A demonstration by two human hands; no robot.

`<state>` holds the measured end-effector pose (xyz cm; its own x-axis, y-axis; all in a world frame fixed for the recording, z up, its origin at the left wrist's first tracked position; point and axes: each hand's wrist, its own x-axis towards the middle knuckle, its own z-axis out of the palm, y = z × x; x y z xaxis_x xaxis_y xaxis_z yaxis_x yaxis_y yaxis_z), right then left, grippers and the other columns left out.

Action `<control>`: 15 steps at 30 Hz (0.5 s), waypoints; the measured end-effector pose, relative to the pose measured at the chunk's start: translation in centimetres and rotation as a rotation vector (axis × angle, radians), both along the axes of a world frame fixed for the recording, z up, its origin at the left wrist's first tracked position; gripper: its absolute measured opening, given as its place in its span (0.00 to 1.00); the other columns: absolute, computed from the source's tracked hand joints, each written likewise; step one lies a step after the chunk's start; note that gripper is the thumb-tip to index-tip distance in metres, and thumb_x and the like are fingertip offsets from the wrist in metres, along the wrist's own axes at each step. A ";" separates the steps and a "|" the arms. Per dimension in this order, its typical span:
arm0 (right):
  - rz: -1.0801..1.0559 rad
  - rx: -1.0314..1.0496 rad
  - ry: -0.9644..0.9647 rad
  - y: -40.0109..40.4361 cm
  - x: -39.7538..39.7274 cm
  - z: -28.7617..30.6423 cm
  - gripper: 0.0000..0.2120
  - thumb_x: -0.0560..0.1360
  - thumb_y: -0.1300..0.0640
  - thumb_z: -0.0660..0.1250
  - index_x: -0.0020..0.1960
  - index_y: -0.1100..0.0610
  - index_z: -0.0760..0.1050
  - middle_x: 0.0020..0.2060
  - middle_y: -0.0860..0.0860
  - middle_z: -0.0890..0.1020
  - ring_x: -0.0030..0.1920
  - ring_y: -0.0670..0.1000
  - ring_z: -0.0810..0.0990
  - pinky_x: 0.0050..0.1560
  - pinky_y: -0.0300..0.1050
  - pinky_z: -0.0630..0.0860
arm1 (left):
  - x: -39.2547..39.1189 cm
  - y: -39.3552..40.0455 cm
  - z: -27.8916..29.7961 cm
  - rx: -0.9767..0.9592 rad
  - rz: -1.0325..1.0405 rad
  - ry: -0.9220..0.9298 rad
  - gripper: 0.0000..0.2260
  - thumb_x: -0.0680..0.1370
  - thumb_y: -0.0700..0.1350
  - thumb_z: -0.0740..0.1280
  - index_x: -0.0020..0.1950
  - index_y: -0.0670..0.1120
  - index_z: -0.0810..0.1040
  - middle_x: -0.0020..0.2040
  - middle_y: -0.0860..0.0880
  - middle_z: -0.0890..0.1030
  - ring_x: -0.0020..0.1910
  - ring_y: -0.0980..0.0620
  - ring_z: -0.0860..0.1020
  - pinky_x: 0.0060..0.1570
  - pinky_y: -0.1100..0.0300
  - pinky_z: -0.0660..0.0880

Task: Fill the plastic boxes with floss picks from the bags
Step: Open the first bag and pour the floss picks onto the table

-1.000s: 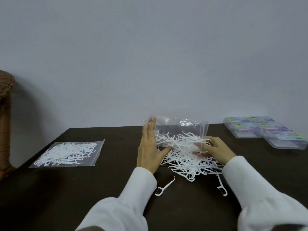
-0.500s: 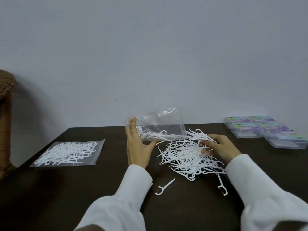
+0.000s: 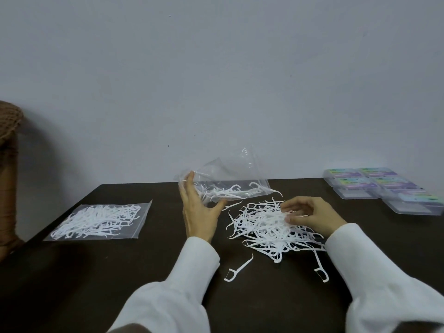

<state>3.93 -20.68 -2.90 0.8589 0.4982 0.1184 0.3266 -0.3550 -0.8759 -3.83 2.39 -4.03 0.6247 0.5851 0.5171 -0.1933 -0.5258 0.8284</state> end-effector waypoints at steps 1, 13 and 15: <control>-0.013 -0.003 -0.021 0.1 -0.1 0.0 0.12 0.68 0.64 0.74 0.47 0.50 0.79 0.45 0.46 0.84 0.44 0.46 0.82 0.48 0.34 0.76 | 0.0 -0.1 0.0 0.001 -0.017 0.000 0.38 0.67 0.37 0.76 0.73 0.47 0.62 0.74 0.49 0.58 0.58 0.60 0.64 0.45 0.88 0.59; -0.045 0.265 -0.046 0.7 -1.3 0.9 0.10 0.71 0.62 0.70 0.51 0.56 0.76 0.39 0.54 0.84 0.38 0.52 0.84 0.37 0.37 0.77 | -0.3 -1.0 0.1 0.060 -0.095 0.024 0.40 0.67 0.40 0.77 0.73 0.48 0.62 0.74 0.49 0.58 0.59 0.61 0.63 0.44 0.89 0.60; -0.032 0.280 -0.041 0.7 -1.4 1.0 0.10 0.72 0.63 0.69 0.52 0.56 0.75 0.39 0.54 0.84 0.37 0.53 0.84 0.37 0.38 0.78 | -0.4 -1.0 0.1 0.071 -0.093 0.024 0.40 0.66 0.40 0.78 0.73 0.47 0.62 0.74 0.49 0.58 0.59 0.61 0.63 0.44 0.89 0.59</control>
